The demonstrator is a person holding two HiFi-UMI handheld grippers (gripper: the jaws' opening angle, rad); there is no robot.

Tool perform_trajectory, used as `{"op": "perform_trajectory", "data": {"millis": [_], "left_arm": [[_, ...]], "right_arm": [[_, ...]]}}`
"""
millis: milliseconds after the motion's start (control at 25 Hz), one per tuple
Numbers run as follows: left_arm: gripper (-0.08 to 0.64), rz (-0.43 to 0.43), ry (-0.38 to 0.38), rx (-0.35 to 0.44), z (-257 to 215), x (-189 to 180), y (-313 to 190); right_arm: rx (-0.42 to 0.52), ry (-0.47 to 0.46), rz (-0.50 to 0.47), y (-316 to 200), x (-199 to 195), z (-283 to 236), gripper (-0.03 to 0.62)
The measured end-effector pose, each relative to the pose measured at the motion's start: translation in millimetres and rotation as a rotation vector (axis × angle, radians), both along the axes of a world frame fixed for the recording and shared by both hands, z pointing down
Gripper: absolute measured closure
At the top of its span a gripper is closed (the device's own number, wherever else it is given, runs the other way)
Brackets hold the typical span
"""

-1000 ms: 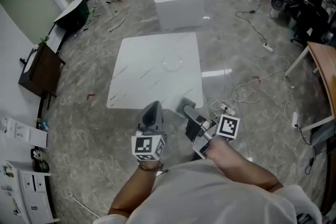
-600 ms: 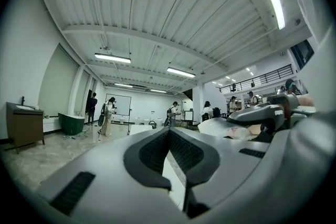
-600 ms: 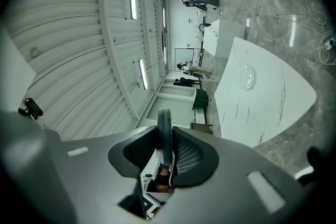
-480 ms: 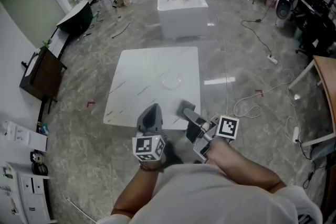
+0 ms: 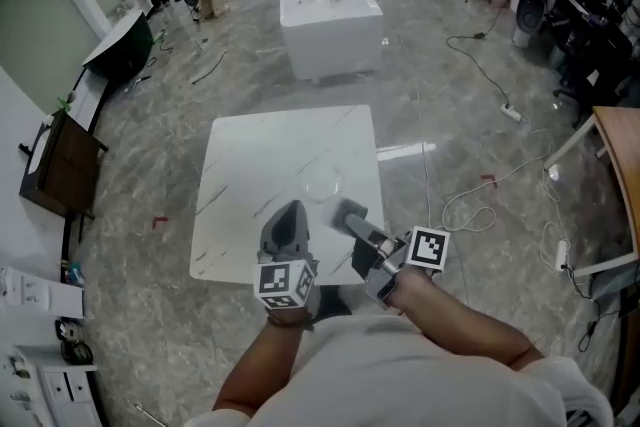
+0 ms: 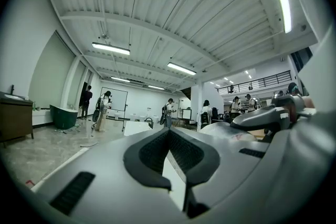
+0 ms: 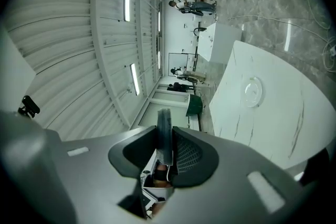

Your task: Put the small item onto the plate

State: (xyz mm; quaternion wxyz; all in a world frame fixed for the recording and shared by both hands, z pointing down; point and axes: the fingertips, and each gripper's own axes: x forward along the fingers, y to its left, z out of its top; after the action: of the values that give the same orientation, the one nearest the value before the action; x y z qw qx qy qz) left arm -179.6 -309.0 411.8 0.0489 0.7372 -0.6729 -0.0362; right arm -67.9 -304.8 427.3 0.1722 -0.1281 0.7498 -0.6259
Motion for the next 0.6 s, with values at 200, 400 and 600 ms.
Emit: {"op": "perform_trajectory", "data": {"millis": [200,400,600], "left_arm": [[0.554,0.046,0.005,-0.052,25,-36,-74],[0.554,0.076,0.020,-0.115,61,-72,-132],[0.554,0.097,0.046,-0.182,105,-100,-184]], "right_arm": [[-0.049,0.048,0.044,-69,-38,30,0.499],[-0.095,0.105,0.080,-125,-74,68,0.499],[-0.158,0.177,0.120,-176,-97,117,0.499]]}}
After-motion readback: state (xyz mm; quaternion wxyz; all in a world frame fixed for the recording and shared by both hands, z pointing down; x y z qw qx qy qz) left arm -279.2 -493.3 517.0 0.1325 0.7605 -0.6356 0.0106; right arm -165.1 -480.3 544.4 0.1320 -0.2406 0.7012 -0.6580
